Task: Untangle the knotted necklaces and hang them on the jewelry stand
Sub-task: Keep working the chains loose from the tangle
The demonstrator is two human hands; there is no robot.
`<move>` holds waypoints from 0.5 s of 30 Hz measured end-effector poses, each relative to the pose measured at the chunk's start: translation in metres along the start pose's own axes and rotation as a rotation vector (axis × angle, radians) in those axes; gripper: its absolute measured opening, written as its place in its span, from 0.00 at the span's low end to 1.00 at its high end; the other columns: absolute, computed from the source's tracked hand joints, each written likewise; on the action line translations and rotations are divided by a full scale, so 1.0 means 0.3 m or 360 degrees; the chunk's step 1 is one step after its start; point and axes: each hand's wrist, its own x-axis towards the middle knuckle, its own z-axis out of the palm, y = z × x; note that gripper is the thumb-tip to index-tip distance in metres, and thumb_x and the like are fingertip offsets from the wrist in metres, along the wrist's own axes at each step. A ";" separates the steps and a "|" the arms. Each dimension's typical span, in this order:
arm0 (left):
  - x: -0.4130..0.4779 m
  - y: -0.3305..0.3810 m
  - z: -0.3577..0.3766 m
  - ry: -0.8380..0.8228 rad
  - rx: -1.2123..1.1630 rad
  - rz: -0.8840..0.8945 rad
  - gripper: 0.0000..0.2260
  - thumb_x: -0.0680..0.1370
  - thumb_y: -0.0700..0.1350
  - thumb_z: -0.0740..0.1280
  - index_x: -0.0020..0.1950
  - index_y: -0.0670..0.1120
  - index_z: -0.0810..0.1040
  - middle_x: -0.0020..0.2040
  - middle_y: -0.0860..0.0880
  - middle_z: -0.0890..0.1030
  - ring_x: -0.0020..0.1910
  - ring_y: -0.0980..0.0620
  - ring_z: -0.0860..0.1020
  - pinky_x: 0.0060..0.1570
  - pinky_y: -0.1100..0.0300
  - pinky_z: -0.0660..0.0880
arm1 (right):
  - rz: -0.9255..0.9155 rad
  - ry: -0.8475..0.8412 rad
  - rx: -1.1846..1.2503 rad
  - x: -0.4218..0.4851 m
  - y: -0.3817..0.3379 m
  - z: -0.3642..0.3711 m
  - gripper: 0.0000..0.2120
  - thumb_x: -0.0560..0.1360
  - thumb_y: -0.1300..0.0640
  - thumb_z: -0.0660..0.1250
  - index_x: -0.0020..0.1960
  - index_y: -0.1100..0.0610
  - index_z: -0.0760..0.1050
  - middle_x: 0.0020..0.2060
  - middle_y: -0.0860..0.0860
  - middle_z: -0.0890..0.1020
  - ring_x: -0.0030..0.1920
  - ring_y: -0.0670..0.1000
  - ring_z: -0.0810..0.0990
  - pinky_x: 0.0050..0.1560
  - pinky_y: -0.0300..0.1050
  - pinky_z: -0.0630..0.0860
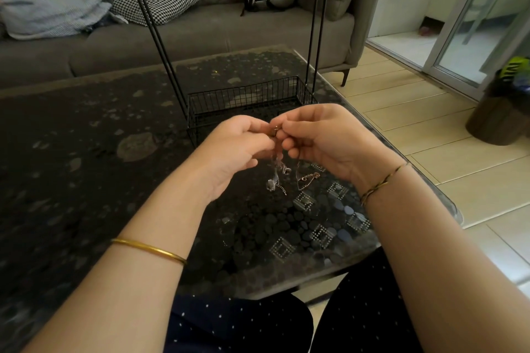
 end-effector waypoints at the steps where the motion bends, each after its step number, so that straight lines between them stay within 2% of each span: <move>1: -0.004 0.000 -0.002 -0.0002 0.0028 0.0011 0.07 0.75 0.39 0.68 0.52 0.48 0.79 0.45 0.50 0.84 0.48 0.54 0.83 0.60 0.50 0.74 | -0.0012 0.0020 -0.0004 0.000 0.000 -0.002 0.08 0.78 0.68 0.60 0.45 0.64 0.78 0.31 0.53 0.77 0.28 0.44 0.75 0.29 0.33 0.74; 4: -0.007 0.004 -0.007 0.0025 0.0014 0.0023 0.05 0.76 0.38 0.68 0.46 0.47 0.80 0.40 0.51 0.84 0.43 0.54 0.82 0.60 0.49 0.74 | -0.0045 0.0067 -0.0073 0.000 0.001 -0.005 0.07 0.77 0.68 0.61 0.46 0.62 0.78 0.32 0.52 0.78 0.28 0.44 0.74 0.28 0.33 0.73; 7: -0.003 0.004 -0.012 0.0038 -0.0076 0.0014 0.07 0.77 0.37 0.66 0.44 0.47 0.80 0.37 0.53 0.82 0.39 0.55 0.80 0.59 0.51 0.75 | -0.0087 0.0096 -0.0218 0.001 0.003 -0.003 0.08 0.76 0.69 0.62 0.46 0.60 0.78 0.32 0.52 0.79 0.27 0.43 0.74 0.27 0.33 0.71; 11: -0.003 0.007 -0.011 0.0053 -0.0143 -0.0015 0.08 0.77 0.36 0.64 0.45 0.46 0.81 0.36 0.52 0.79 0.37 0.56 0.78 0.52 0.55 0.75 | -0.0245 0.0160 -0.0519 -0.002 0.005 -0.002 0.08 0.76 0.69 0.63 0.47 0.59 0.77 0.33 0.51 0.80 0.27 0.43 0.74 0.26 0.32 0.70; 15: 0.000 0.003 -0.013 0.0094 -0.0092 0.0020 0.05 0.77 0.40 0.67 0.44 0.47 0.81 0.36 0.53 0.79 0.37 0.56 0.77 0.51 0.56 0.75 | -0.0317 0.0188 -0.0542 -0.001 0.003 0.002 0.06 0.75 0.68 0.64 0.48 0.59 0.77 0.32 0.51 0.80 0.26 0.42 0.74 0.26 0.32 0.70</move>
